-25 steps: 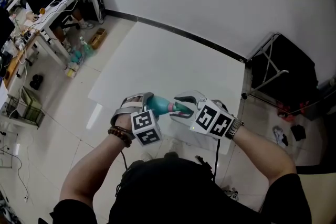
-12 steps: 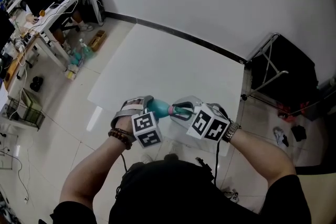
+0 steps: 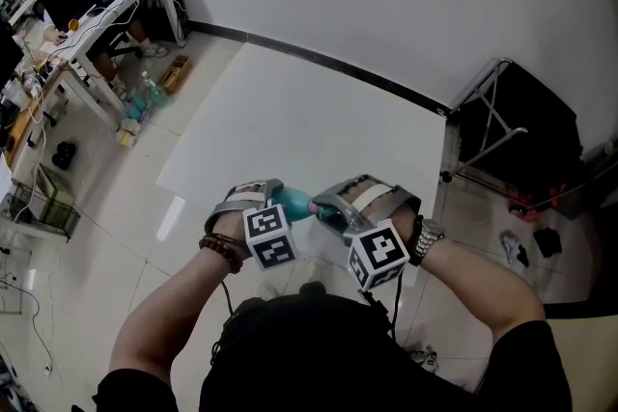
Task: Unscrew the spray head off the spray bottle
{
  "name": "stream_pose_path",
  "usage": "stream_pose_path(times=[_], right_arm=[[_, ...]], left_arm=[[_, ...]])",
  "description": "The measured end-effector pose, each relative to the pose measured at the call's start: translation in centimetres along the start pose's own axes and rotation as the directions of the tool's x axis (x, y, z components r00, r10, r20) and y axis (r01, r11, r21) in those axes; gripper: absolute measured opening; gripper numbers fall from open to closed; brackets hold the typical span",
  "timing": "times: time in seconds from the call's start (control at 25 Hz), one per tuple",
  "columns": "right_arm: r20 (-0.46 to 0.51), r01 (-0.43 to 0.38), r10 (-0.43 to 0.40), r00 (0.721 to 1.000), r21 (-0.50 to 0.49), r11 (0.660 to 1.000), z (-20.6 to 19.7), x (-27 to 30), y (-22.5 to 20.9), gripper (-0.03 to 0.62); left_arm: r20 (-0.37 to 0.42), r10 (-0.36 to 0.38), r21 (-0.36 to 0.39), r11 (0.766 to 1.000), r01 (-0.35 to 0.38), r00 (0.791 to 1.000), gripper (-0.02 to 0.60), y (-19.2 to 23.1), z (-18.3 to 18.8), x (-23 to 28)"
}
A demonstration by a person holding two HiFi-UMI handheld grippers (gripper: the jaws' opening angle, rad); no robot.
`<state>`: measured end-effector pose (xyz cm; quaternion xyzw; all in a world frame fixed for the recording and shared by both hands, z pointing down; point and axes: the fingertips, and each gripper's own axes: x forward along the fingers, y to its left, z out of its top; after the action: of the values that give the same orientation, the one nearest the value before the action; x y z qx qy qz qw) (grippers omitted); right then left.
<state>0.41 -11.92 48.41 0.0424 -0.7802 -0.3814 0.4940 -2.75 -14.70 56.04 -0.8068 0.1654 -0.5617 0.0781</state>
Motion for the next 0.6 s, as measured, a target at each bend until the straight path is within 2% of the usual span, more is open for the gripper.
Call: stream_pose_path(times=[0.12,0.24,0.48,0.6], right_arm=[[-0.054,0.043,-0.053,0.997,-0.178,0.983,-0.2,-0.2,0.0,0.120],[-0.041,0.104,-0.121,0.992,-0.290,0.951,0.9,-0.5,-0.7,0.120],[-0.054,0.104,-0.138,0.989,-0.413,0.905,0.4,-0.7,0.1,0.120],[-0.054,0.107,-0.143,0.988,-0.422,0.900,0.2,-0.7,0.0,0.120]], left_arm=[[0.006,-0.020,-0.003,1.000,0.020,1.000,0.400,-0.1,0.2,0.2],[0.014,-0.037,-0.008,0.999,0.037,0.999,0.400,-0.3,0.1,0.2],[0.017,-0.058,0.011,0.998,0.058,0.998,0.400,-0.3,0.3,0.3],[0.010,-0.064,0.013,0.998,0.064,0.998,0.400,-0.1,-0.1,0.5]])
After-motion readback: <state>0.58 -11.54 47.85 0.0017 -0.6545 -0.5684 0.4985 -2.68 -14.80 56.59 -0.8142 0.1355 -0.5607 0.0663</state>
